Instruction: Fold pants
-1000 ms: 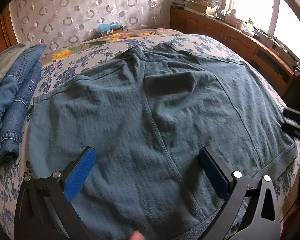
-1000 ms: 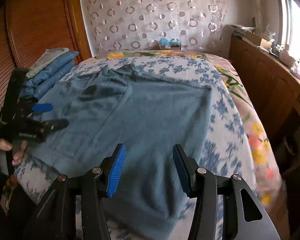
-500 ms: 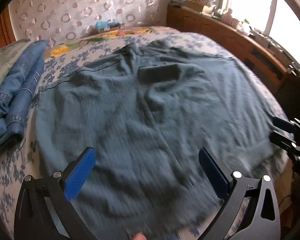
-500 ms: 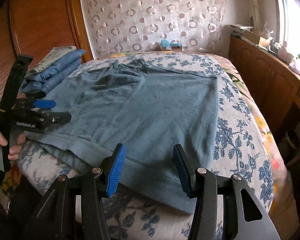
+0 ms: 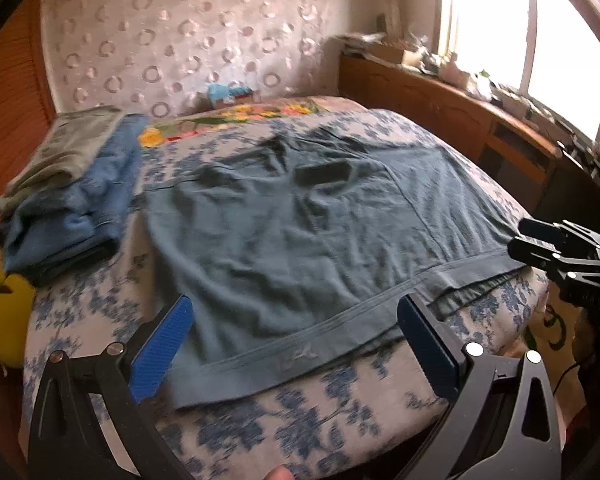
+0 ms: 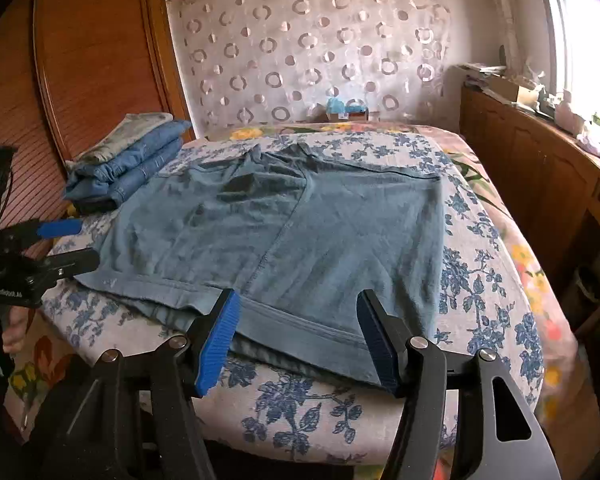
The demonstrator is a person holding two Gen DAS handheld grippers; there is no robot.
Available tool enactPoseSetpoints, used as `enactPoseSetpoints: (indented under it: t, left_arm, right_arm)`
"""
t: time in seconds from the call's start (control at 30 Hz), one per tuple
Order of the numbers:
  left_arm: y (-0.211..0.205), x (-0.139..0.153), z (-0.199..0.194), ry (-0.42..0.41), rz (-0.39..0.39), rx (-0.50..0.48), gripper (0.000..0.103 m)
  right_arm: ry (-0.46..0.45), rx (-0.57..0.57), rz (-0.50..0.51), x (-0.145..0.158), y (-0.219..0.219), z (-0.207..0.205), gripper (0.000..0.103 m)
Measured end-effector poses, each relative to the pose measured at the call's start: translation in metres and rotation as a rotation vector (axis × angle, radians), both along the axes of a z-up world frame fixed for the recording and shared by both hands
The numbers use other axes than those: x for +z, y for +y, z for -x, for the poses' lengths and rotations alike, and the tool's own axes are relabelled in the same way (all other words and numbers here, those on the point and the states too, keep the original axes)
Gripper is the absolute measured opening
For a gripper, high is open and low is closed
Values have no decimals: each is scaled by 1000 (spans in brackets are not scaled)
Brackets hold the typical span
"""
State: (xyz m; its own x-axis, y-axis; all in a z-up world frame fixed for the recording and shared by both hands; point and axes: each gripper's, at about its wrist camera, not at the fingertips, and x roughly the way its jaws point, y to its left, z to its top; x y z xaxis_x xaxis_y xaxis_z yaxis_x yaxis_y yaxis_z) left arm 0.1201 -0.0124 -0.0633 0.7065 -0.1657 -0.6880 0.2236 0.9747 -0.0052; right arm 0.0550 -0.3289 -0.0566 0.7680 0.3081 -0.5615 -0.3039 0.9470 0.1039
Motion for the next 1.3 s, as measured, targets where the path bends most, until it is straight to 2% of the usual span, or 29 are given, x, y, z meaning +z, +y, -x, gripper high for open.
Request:
enactPoseSetpoints:
  t: [0.1, 0.23, 0.4, 0.6, 0.7, 0.8, 0.87, 0.93, 1.03, 1.1, 1.3]
  left_arm:
    - [23, 2, 8, -41, 23, 65, 102]
    - [47, -2, 11, -35, 50, 104, 99]
    - [59, -19, 13, -2, 60, 124, 87]
    - [66, -40, 15, 53, 70, 129, 62]
    - [67, -46, 16, 68, 63, 129, 55]
    - [69, -49, 17, 76, 67, 126, 54]
    - [69, -49, 17, 70, 69, 125, 52]
    - [69, -49, 16, 68, 72, 126, 44]
    - [70, -49, 15, 59, 85, 123, 28]
    - [69, -47, 14, 64, 112, 100, 13]
    - [41, -9, 15, -28, 108, 28, 12]
  right_arm:
    - [-7, -3, -1, 1, 3, 2, 63]
    - [-7, -1, -6, 0, 8, 1, 63]
    - [-2, 15, -6, -4, 16, -2, 63]
    - [6, 25, -7, -9, 23, -4, 63]
    - [10, 24, -13, -11, 24, -3, 63]
    - [15, 22, -16, -14, 25, -5, 63]
    - [21, 21, -19, -16, 26, -7, 63]
    - [26, 22, -24, -17, 25, -7, 63]
    - [23, 25, -24, -18, 24, -4, 63]
    - [23, 22, -30, -19, 22, -4, 63]
    - [28, -2, -56, -23, 10, -3, 63]
